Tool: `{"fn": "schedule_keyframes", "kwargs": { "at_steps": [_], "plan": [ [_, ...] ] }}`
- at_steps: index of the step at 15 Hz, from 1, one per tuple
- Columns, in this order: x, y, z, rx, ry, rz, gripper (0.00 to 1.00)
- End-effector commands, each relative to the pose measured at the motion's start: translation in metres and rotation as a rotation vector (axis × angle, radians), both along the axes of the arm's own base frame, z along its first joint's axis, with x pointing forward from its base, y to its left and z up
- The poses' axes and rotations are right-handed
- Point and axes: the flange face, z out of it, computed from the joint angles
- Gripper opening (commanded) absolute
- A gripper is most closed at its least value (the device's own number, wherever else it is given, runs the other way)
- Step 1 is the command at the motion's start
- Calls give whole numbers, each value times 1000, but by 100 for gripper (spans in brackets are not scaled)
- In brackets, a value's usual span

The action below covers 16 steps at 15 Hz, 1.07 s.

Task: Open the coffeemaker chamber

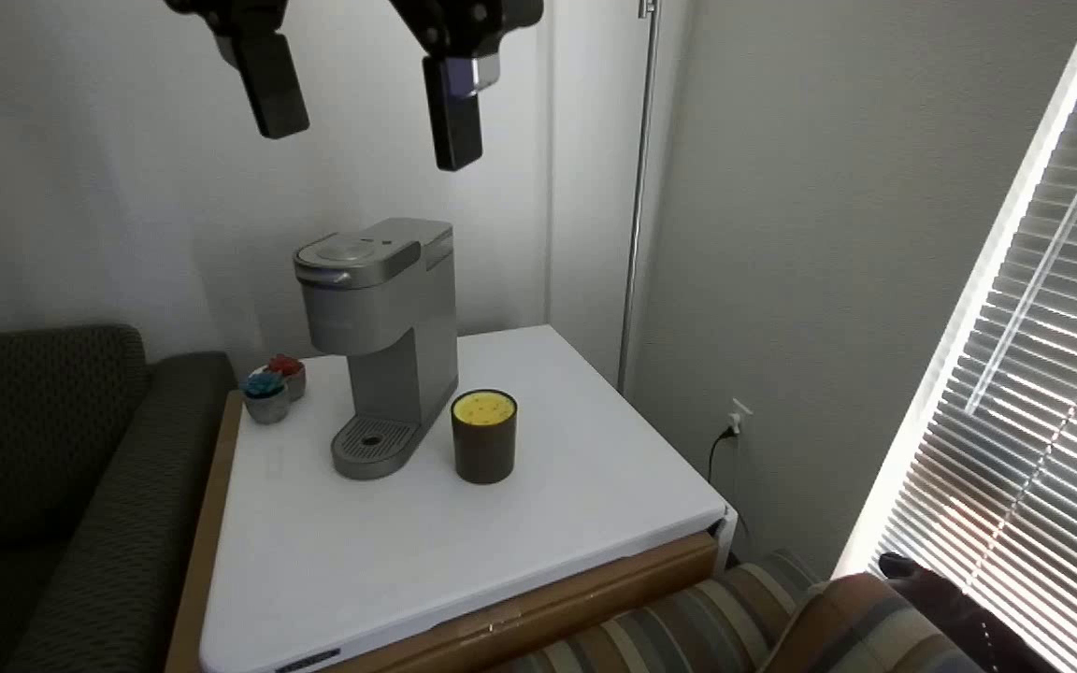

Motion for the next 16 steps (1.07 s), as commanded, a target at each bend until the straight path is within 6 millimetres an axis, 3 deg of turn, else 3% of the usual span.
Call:
{"fn": "schedule_keyframes", "kwargs": {
  "at_steps": [1, 4, 8, 12, 14, 15, 16],
  "plan": [
    [0, 0, 1, 0, 1, 0, 100],
    [3, 1, 1, 0, -11, -11, 100],
    [46, 19, -14, 43, -151, -98, 100],
    [91, 61, -41, 231, -253, -202, 100],
    [100, 72, -54, 261, -259, -199, 100],
    [87, 72, -46, 239, -244, -193, 100],
    [93, 78, -53, 250, -241, -196, 100]
  ]
}}
